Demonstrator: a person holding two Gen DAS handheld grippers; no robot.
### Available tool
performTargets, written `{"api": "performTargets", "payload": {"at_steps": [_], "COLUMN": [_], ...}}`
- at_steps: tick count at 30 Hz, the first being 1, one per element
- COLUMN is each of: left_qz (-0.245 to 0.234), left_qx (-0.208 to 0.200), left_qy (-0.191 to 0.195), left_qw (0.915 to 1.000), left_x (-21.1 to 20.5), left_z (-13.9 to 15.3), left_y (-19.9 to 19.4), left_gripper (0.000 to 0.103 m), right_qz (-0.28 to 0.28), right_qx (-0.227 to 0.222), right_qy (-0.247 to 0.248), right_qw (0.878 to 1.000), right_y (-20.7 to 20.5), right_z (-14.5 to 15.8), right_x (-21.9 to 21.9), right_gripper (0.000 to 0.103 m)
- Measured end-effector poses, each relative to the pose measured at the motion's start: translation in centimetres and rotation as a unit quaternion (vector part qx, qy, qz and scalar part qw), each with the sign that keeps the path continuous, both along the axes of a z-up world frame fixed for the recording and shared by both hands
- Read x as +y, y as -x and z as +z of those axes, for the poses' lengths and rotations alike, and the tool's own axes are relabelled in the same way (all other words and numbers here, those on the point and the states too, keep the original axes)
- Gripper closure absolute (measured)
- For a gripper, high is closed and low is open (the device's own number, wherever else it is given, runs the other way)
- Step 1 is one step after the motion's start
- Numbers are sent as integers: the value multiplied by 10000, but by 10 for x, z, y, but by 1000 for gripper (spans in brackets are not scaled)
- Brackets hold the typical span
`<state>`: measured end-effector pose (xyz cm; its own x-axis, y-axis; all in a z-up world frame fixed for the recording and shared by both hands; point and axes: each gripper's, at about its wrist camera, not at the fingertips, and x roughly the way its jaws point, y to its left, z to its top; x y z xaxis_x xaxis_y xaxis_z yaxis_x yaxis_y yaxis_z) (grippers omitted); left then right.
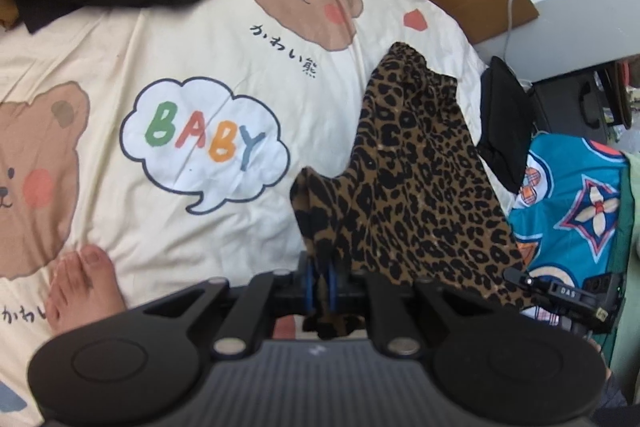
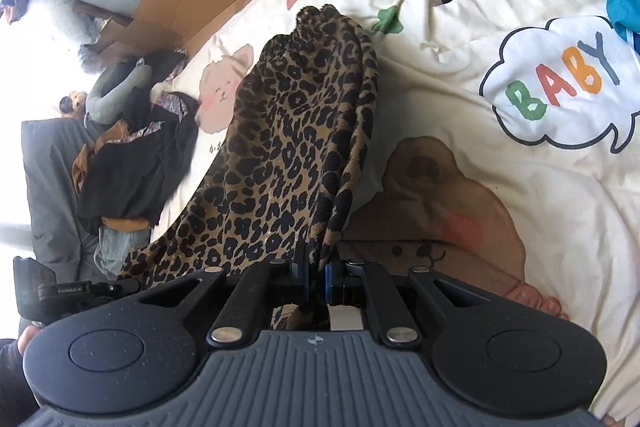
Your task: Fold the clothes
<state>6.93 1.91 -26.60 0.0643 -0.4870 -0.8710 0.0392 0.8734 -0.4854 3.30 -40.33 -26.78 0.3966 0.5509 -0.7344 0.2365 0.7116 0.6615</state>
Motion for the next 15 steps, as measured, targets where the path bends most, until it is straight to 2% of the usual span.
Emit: {"api": "performTargets", "payload": {"at_steps": [8,10,15], "left_qz": [167,291,415], "left_qx": [-86,-70,-22], "left_qy": [-33,2,22], "left_qw": [9998,9996,9991], "left_x": [12,18,23], "left_z": [20,24,21], "left_y": [19,20,15], "left_gripper": [95,95,95], "right_qz": [437,550,475], "right_qx": [-56,-14,101], "right_qy": [-315,-601,-804], "right_qw": [9985,9967,9956], "right_y": [10,13,20], "right_z": [12,8,-16], "right_x": [0,-1,-4], "right_gripper": [98,98,98]}}
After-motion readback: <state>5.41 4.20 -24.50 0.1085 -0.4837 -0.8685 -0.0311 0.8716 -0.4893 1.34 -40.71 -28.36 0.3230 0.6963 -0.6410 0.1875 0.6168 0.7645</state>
